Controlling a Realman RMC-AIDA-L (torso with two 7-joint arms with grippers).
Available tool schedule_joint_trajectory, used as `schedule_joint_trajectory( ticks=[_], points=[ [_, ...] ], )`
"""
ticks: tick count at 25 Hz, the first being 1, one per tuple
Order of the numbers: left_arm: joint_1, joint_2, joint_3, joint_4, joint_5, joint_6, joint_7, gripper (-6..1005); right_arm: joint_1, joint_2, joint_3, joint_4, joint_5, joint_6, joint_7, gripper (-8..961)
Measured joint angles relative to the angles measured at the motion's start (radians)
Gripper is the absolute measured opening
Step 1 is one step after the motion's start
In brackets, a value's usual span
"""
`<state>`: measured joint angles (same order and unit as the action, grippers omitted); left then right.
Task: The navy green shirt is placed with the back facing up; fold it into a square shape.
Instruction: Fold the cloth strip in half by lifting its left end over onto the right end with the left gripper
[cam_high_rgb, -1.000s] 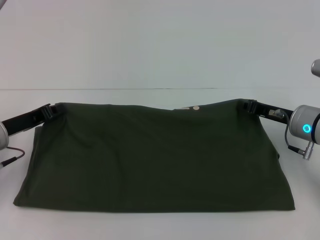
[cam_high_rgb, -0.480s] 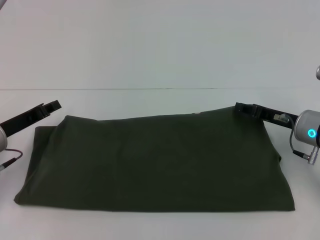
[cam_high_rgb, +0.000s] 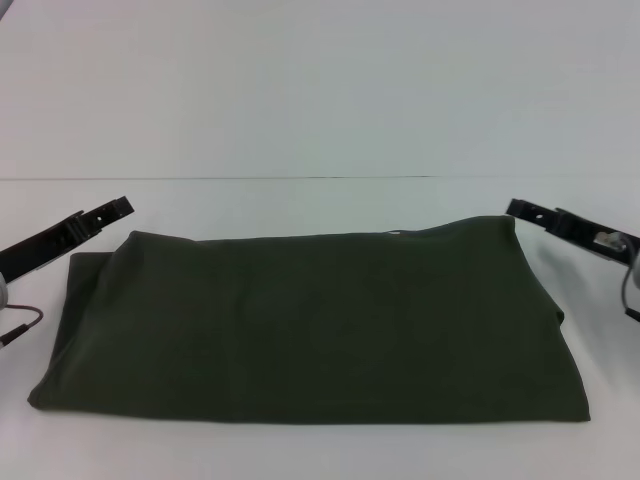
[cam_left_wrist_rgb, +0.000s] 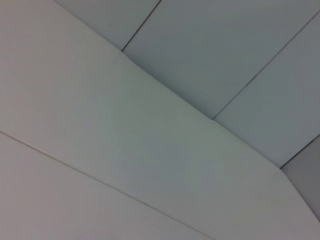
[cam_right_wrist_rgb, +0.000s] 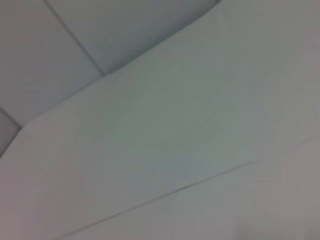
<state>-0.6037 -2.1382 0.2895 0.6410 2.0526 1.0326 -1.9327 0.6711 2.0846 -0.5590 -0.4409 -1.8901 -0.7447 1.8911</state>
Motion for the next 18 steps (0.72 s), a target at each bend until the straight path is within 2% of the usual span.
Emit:
schedule_joint_trajectory(
  ticks=[1,5,6,7,8,10,14,16,18],
  points=[
    [0.005,0.004,0.000,0.000,-0.005,0.022,0.000,649,-0.011,0.000,0.001,-0.009,0.016,-0.005,-0.001,858],
    [0.017,0.019,0.000,0.000,-0.010,0.097,-0.006,669,-0.057,-0.004,-0.004,-0.061,0.070,-0.075,-0.020,931],
    [0.026,0.032,0.001,-0.001,-0.010,0.144,-0.017,674,-0.064,-0.008,-0.005,-0.070,0.070,-0.118,-0.044,930],
    [0.035,0.054,0.007,-0.008,-0.003,0.197,-0.042,675,-0.068,-0.014,-0.007,-0.077,0.070,-0.162,-0.074,929],
    [0.038,0.066,0.013,-0.014,0.000,0.213,-0.054,676,-0.070,-0.021,-0.011,-0.080,0.066,-0.217,-0.111,929],
    [0.050,0.105,0.042,-0.037,0.006,0.266,-0.103,678,-0.071,-0.035,-0.026,-0.084,0.060,-0.332,-0.181,927],
    [0.072,0.180,0.103,-0.080,0.009,0.330,-0.197,683,-0.071,-0.051,-0.130,-0.095,0.058,-0.496,-0.310,927],
    [0.082,0.200,0.117,-0.086,0.009,0.353,-0.226,685,-0.070,-0.047,-0.206,-0.117,0.058,-0.528,-0.345,927],
    [0.086,0.206,0.130,-0.086,0.009,0.393,-0.237,687,-0.071,-0.035,-0.278,-0.143,0.058,-0.532,-0.368,927]
  ],
)
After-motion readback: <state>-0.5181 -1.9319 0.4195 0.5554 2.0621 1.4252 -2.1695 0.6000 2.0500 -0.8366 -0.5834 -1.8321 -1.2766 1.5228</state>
